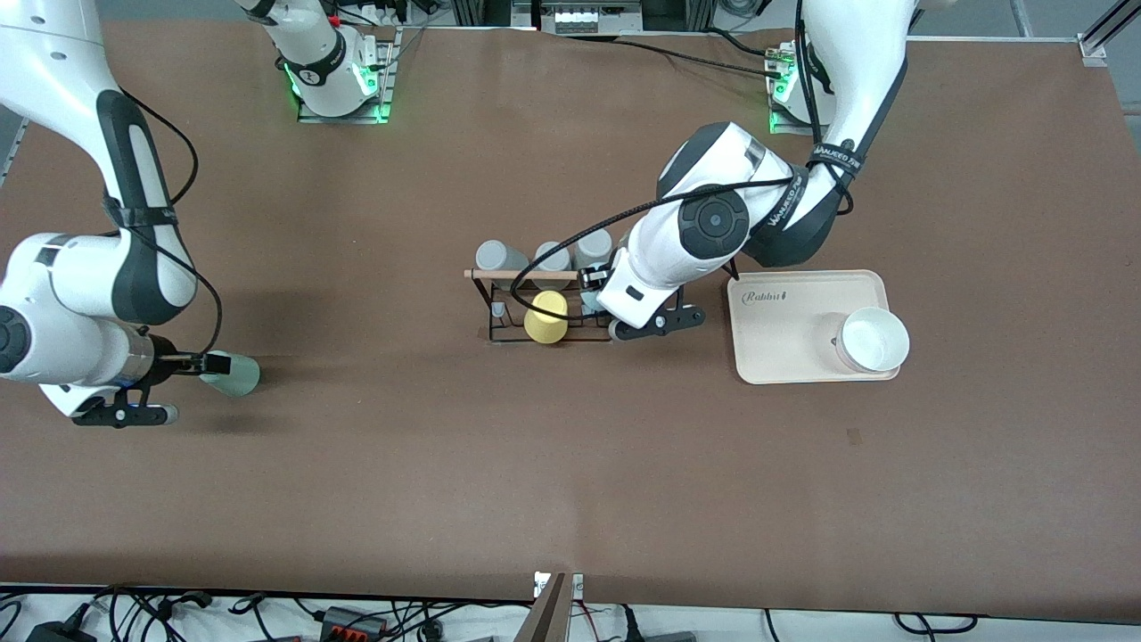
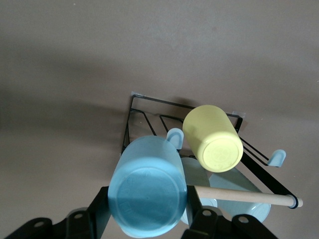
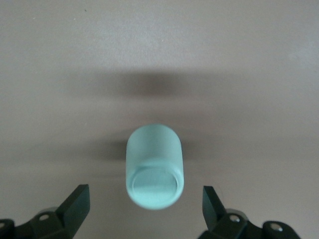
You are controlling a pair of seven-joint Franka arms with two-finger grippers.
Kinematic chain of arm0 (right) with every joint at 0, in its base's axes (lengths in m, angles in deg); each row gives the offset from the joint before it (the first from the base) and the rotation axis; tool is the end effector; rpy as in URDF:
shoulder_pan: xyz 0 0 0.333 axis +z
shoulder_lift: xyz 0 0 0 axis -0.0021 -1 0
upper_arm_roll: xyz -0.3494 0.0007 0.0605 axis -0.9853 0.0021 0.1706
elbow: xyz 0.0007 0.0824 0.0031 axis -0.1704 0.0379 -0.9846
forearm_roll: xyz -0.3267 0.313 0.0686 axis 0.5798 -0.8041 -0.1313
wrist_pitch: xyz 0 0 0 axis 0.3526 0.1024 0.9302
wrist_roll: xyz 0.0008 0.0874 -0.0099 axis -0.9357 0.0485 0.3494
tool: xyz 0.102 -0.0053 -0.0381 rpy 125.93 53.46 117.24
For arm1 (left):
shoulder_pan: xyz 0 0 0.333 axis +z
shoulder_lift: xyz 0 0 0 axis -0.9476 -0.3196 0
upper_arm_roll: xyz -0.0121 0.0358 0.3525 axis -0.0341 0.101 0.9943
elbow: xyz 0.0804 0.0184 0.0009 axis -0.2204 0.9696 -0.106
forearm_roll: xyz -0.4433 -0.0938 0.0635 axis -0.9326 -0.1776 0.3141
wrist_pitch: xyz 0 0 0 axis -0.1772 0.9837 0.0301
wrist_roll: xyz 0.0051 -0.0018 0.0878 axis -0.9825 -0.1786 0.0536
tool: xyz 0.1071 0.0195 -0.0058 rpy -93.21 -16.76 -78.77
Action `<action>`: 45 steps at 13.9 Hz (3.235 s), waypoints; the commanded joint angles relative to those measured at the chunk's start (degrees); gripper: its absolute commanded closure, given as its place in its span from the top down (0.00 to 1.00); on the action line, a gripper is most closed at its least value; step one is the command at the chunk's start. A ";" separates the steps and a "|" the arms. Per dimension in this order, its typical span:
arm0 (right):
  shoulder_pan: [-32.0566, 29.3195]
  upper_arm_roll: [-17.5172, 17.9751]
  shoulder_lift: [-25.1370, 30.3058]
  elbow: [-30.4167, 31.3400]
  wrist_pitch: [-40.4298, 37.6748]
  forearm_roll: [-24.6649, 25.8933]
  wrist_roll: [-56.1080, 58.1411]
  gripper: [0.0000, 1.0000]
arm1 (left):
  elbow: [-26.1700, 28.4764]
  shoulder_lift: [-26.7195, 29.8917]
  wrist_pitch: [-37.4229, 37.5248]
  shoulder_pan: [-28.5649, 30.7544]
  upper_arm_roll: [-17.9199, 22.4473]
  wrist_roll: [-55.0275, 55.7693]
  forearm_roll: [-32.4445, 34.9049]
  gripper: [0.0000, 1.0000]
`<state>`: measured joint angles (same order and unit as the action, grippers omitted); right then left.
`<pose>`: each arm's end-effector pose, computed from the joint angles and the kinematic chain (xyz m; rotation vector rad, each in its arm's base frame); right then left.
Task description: Hang scattered cups on rack with three cups
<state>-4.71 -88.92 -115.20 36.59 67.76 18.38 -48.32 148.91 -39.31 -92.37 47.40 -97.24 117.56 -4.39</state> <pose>0.7584 -0.0811 0.2674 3.0639 0.0162 -0.1753 0.6456 -0.4618 0.3978 2.8754 0.3817 -0.3756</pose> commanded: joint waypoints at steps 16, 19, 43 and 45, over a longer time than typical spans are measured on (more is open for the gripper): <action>-1.15 0.99 1.01 4.69 4.68 0.55 3.07 0.49 | -7.81 -6.36 -1.20 -2.40 0.73 0.34 5.55 0.01; 1.04 2.39 4.78 3.73 1.61 0.20 2.98 0.39 | -7.63 -7.49 -1.73 -3.37 0.64 0.25 7.78 0.01; 33.30 3.80 6.38 -12.88 -15.54 -6.57 -39.28 0.39 | 12.34 28.67 27.49 21.41 -0.15 -21.62 14.47 1.00; 34.97 3.80 5.41 -13.32 -15.28 -6.48 -41.48 0.39 | 19.86 34.06 23.24 22.38 -0.15 -24.00 14.46 1.00</action>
<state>28.84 -84.61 -107.64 26.22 52.97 12.34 -87.30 156.41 -15.09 -64.03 68.06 -97.01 96.91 8.71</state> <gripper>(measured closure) 0.352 0.000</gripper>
